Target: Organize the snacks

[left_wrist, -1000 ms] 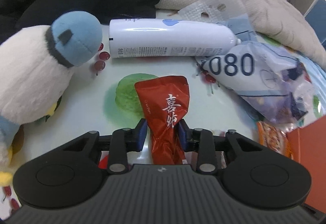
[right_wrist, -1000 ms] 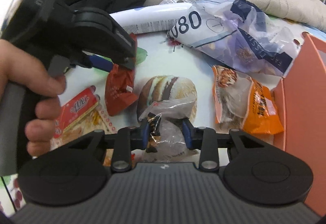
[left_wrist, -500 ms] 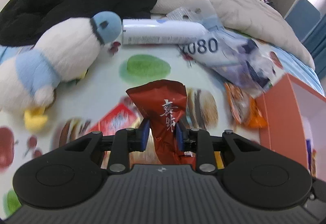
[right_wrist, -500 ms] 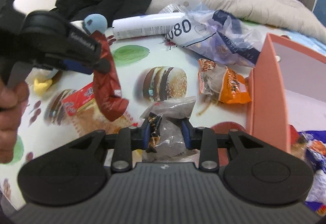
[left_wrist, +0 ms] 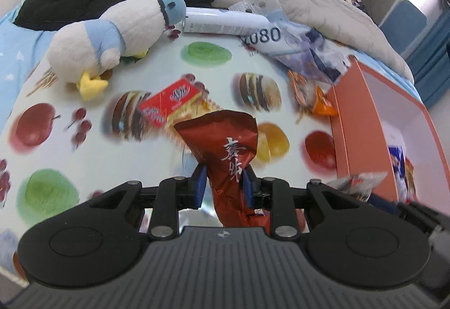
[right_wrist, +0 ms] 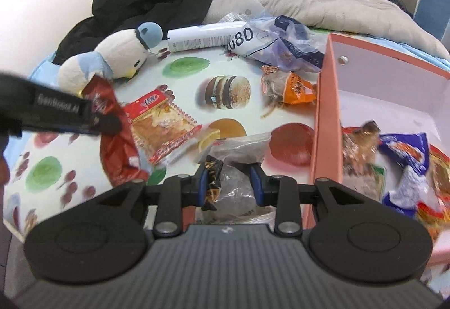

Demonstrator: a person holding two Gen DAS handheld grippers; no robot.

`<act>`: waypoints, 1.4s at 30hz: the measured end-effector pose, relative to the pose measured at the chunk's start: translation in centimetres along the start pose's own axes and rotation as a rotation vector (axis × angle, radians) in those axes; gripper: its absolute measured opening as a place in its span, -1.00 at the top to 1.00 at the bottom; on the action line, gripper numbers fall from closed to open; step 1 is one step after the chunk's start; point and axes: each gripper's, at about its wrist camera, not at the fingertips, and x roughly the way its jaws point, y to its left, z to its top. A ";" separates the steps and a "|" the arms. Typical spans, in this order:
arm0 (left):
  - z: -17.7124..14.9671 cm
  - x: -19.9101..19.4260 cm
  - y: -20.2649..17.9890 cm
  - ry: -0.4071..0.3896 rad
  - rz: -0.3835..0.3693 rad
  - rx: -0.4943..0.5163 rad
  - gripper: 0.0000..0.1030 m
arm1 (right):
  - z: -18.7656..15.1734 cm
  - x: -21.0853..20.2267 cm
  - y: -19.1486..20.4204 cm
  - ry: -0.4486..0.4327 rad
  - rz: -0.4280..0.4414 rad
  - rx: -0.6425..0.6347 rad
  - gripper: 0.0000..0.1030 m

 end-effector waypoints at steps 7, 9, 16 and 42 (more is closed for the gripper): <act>-4.0 -4.3 -1.5 -0.020 -0.024 0.039 0.40 | -1.5 -5.4 -0.3 -0.074 0.001 0.025 0.32; -4.8 -5.2 -2.0 -0.027 -0.030 0.050 0.40 | -1.8 -6.6 -0.3 -0.090 -0.003 0.023 0.32; -6.6 -7.9 -3.3 -0.050 -0.061 0.045 0.40 | -3.2 -10.6 -1.5 -0.136 -0.005 0.041 0.32; -7.7 -13.8 -13.3 -0.101 -0.253 0.158 0.40 | -6.0 -20.9 -7.8 -0.239 -0.094 0.160 0.32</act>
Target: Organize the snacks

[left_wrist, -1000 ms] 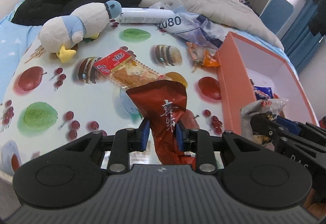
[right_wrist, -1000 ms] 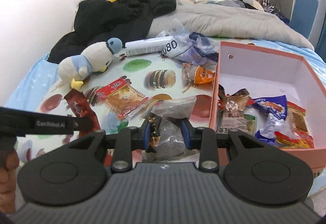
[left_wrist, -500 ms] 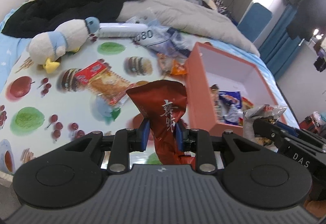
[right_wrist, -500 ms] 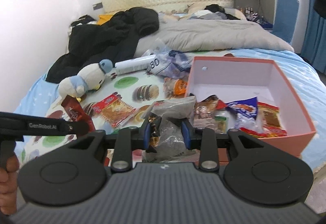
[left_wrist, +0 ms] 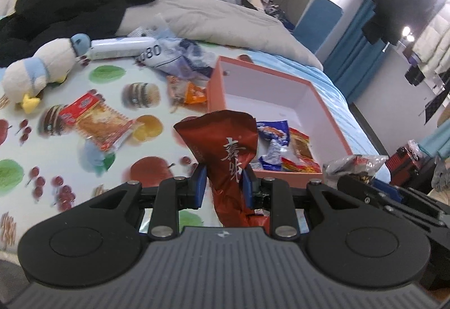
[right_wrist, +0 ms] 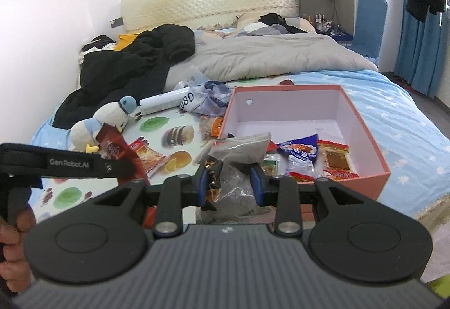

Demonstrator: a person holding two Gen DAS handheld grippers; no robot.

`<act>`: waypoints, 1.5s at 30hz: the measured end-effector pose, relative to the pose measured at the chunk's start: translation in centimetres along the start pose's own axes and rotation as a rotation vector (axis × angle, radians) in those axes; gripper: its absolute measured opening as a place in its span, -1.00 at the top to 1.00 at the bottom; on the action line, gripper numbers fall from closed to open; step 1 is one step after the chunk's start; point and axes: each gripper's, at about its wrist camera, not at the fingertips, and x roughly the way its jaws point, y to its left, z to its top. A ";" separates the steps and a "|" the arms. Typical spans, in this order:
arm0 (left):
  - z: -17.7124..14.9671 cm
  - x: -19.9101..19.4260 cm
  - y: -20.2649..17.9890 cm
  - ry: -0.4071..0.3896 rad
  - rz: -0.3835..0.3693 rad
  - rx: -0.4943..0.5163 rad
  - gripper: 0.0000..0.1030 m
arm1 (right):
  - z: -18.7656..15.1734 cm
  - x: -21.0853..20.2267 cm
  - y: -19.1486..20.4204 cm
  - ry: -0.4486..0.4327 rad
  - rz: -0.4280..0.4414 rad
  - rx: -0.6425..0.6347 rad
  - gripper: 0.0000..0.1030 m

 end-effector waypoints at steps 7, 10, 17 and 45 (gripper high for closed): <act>1.6 2.2 -2.3 0.026 -0.032 0.018 0.40 | 0.1 0.2 -2.6 0.007 -0.029 0.051 0.32; 2.7 3.9 -3.3 0.039 -0.038 0.025 0.40 | 0.6 1.0 -4.0 0.012 -0.040 0.073 0.32; 5.2 9.3 -5.3 0.090 -0.053 0.035 0.40 | 2.1 4.1 -7.1 0.027 -0.061 0.098 0.32; 9.7 25.4 -6.9 0.233 -0.067 0.087 0.46 | 2.6 19.1 -14.8 0.224 -0.103 0.176 -0.14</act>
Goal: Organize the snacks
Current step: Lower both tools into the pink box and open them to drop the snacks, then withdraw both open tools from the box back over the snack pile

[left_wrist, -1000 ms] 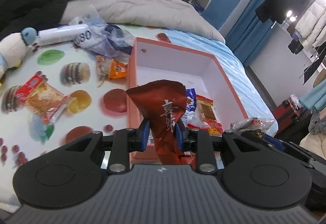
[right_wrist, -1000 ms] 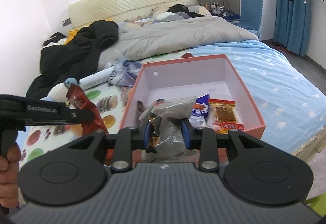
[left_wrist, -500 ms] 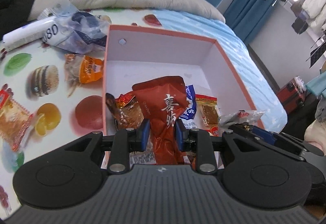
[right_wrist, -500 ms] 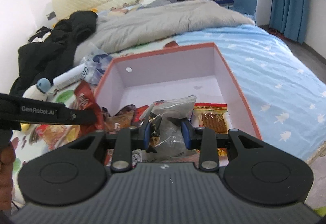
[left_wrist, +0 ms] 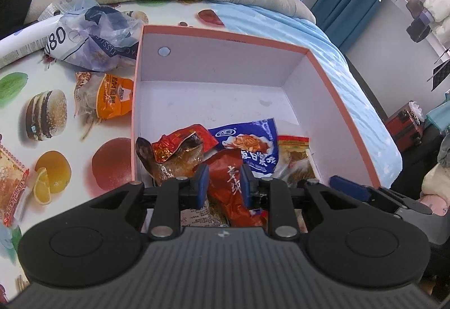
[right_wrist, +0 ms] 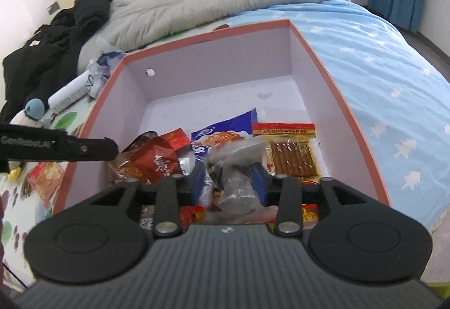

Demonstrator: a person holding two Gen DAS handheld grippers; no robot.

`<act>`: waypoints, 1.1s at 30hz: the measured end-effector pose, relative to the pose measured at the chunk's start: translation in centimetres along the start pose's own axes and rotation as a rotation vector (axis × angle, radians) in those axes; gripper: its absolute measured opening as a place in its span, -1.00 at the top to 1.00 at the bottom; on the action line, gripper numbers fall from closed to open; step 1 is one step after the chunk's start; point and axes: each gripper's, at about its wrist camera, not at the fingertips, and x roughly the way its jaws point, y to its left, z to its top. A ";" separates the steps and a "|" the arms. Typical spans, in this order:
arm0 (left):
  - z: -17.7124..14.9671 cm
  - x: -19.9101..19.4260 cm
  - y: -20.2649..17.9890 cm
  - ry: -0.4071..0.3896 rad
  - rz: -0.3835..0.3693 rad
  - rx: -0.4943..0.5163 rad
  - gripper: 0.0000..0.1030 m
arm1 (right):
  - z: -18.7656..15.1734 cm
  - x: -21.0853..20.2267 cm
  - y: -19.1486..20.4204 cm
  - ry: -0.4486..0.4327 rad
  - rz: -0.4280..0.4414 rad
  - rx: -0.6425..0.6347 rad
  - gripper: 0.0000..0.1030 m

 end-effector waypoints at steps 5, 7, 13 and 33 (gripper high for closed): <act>-0.6 -2.0 -0.4 -0.024 -0.007 0.006 0.46 | 0.2 -1.3 0.3 -0.044 -0.003 -0.006 -0.50; -0.9 -3.1 -0.6 -0.036 -0.009 0.008 0.46 | 0.1 -2.1 0.5 -0.056 0.002 -0.007 -0.50; -2.6 -7.4 -0.9 -0.084 -0.010 0.013 0.46 | -0.8 -5.5 1.5 -0.099 0.027 -0.009 -0.50; -11.3 -21.3 -0.8 -0.245 -0.011 0.021 0.45 | -5.8 -16.4 6.3 -0.228 0.080 -0.035 -0.50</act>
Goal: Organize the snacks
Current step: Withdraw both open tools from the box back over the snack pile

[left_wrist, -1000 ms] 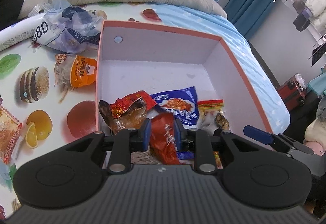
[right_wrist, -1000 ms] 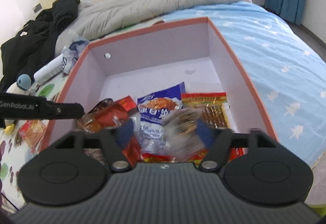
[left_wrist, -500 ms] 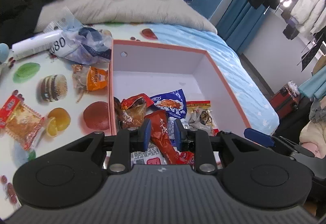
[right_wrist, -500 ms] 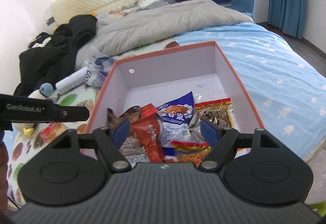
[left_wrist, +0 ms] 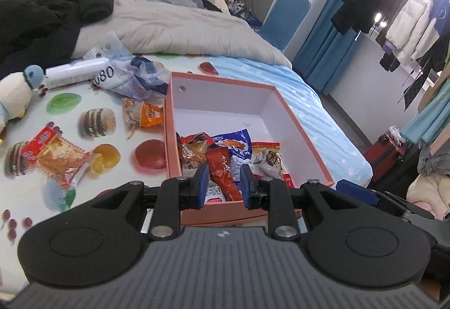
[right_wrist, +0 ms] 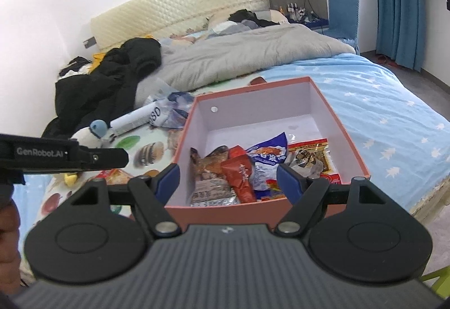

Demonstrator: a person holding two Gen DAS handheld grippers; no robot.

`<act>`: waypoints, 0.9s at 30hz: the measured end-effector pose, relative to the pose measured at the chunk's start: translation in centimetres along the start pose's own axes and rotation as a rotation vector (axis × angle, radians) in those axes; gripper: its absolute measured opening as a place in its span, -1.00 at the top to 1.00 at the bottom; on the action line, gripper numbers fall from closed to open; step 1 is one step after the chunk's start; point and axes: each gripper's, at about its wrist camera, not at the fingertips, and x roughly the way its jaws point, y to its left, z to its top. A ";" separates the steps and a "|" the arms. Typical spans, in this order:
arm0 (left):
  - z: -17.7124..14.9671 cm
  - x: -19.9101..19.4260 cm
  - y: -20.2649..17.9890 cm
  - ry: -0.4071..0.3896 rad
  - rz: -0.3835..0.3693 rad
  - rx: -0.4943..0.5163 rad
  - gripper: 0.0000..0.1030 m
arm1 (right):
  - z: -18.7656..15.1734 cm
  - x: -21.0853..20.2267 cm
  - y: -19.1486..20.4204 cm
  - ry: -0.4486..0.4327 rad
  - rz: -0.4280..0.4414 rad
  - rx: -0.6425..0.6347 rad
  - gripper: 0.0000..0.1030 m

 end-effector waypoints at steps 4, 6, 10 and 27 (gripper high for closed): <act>-1.1 -2.5 0.1 -0.030 0.016 0.004 0.45 | -0.7 -1.5 1.0 -0.018 0.015 -0.012 -0.50; -1.6 -3.5 0.3 -0.042 0.023 0.004 0.45 | -1.0 -2.2 1.5 -0.025 0.021 -0.020 -0.50; -2.5 -5.1 1.2 -0.063 0.045 -0.026 0.45 | -1.5 -3.1 2.3 -0.033 0.041 -0.031 -0.50; -7.3 -11.1 7.4 -0.116 0.192 -0.129 0.18 | -4.4 -3.7 8.0 -0.009 0.203 -0.148 -0.50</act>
